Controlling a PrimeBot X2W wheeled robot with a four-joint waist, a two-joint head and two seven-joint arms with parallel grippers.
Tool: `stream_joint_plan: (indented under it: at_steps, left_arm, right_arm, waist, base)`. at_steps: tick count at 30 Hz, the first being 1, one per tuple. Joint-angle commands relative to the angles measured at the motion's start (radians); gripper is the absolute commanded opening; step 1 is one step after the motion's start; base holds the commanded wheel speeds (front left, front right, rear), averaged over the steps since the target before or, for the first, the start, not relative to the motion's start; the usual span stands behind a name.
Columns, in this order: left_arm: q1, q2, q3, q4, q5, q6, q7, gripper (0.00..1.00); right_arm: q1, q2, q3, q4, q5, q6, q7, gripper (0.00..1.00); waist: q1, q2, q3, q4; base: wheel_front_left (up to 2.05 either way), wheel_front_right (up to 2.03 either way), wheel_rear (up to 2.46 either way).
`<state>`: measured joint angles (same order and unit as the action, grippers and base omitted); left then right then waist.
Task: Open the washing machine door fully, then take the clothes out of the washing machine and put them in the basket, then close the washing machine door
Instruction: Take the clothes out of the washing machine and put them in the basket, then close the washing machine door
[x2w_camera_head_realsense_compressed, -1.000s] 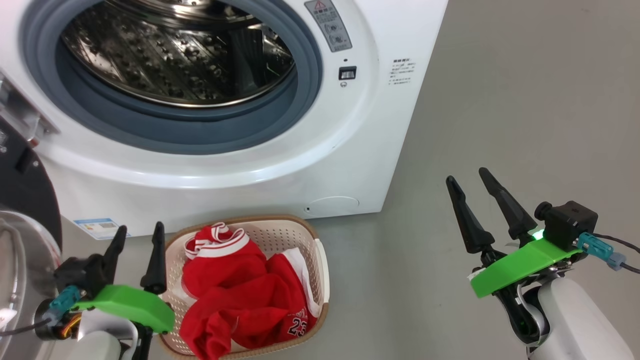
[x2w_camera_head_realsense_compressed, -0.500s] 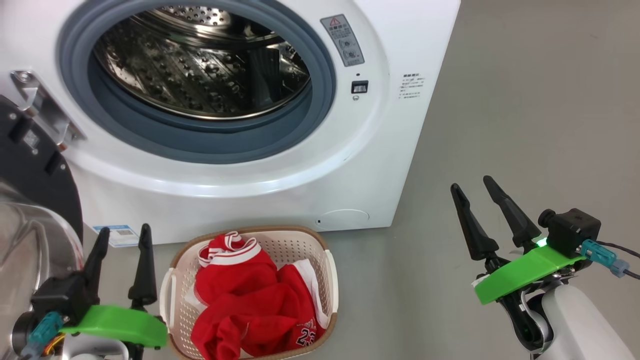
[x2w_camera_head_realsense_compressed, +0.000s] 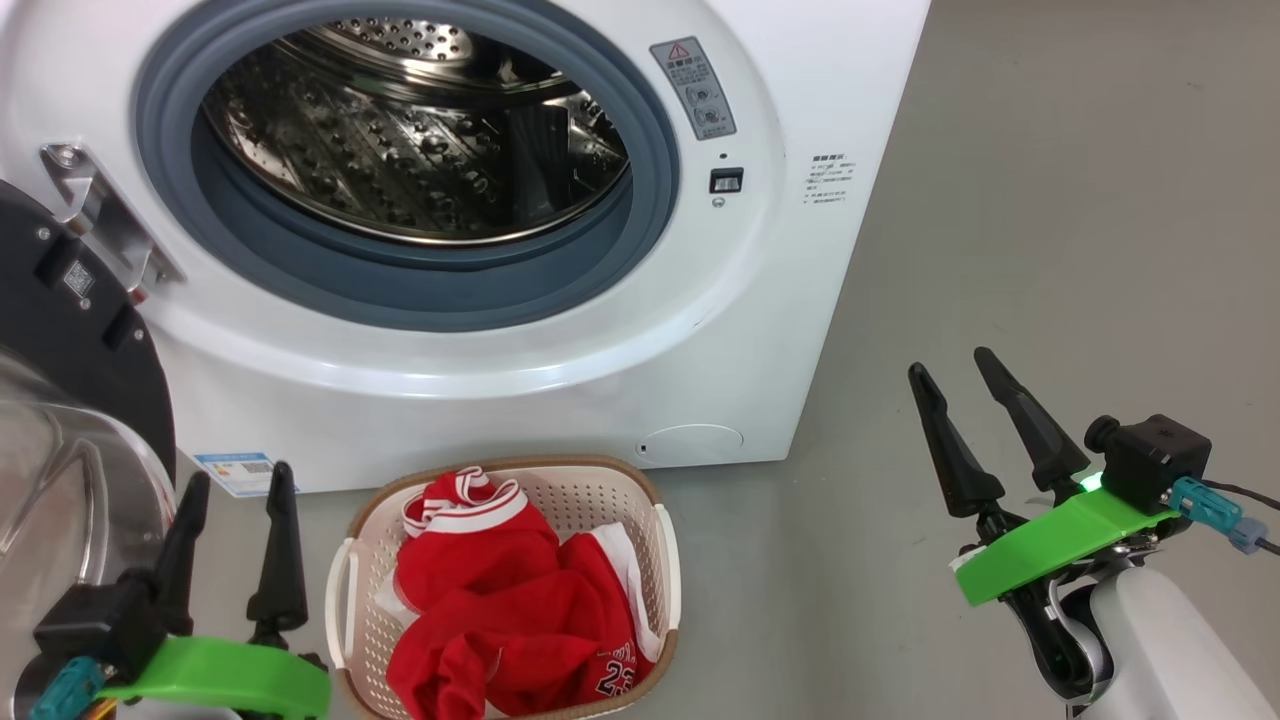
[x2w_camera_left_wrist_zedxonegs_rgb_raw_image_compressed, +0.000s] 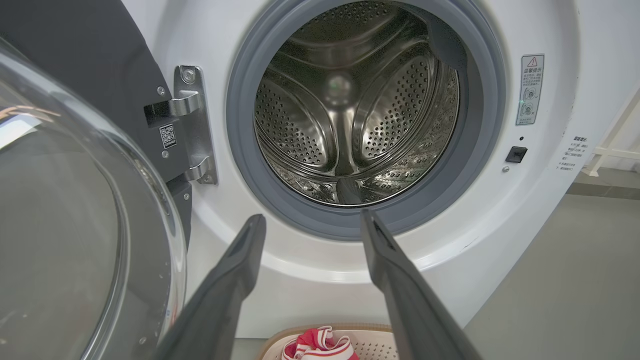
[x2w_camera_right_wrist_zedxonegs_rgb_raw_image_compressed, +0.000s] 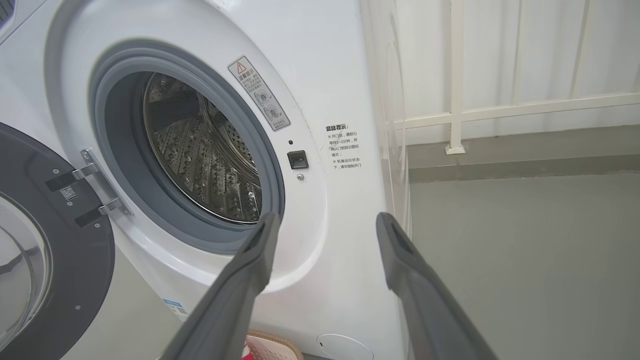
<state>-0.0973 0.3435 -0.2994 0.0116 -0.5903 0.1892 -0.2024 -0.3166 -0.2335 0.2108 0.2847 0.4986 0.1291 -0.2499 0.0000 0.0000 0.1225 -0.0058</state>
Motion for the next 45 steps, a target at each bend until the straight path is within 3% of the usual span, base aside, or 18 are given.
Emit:
stream_joint_plan:
  at_steps: [1, 45]
  left_arm:
    - [-0.008, 0.029, 0.043, -0.029, -0.007, -0.005, -0.002, 1.0]
    - [-0.022, 0.029, 0.048, 0.011, -0.007, -0.026, -0.044, 1.0]
  right_arm:
    - [0.011, -0.008, 0.014, -0.028, 0.005, 0.002, -0.012, 1.0]
    - [0.01, -0.01, 0.014, -0.028, 0.005, 0.002, -0.012, 1.0]
  waist:
    - [0.0, 0.0, 0.0, 0.0]
    - [0.0, 0.0, 0.004, -0.006]
  base:
    - [0.0, 0.0, 0.0]
    - [0.0, 0.0, 0.0]
